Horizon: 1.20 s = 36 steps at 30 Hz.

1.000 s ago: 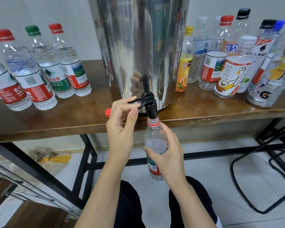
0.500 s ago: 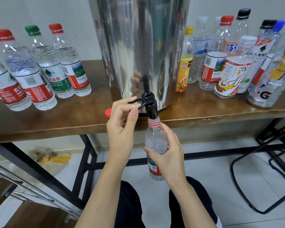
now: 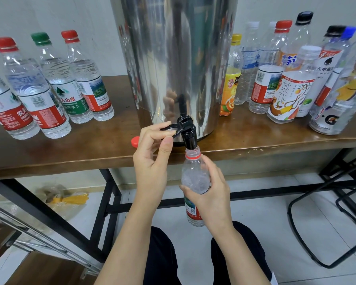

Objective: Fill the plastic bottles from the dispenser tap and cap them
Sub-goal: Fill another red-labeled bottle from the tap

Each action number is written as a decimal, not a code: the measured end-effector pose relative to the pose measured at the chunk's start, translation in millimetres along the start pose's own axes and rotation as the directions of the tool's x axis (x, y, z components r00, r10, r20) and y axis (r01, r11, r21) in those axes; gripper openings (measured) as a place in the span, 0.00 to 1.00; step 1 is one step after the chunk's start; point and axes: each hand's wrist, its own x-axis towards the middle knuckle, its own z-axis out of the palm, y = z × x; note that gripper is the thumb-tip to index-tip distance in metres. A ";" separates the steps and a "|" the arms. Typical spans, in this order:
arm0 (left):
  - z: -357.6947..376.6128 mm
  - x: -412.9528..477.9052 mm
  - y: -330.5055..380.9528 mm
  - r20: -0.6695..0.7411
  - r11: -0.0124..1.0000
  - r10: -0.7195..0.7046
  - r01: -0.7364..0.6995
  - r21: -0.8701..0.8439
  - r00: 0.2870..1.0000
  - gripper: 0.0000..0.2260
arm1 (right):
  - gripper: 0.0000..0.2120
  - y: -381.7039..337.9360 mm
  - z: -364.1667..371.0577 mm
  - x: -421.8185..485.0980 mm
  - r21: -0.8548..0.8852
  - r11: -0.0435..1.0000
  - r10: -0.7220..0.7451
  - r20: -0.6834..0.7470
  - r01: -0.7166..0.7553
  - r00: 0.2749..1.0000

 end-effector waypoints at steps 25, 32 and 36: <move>-18.7 16.0 -2.6 0.183 0.869 0.273 -0.324 0.374 0.944 0.04 | 0.41 -6.3 1.5 0.3 0.029 1.000 -0.008 -0.007 0.009 1.000; -24.1 24.3 -3.5 0.264 0.806 0.346 -0.430 0.407 0.900 0.05 | 0.40 -7.0 1.1 2.2 0.022 1.000 -0.015 -0.016 0.015 1.000; -28.5 37.6 11.4 0.361 0.705 0.398 -0.533 0.468 0.843 0.04 | 0.40 -5.7 0.1 3.8 0.026 0.999 -0.018 -0.017 0.019 1.000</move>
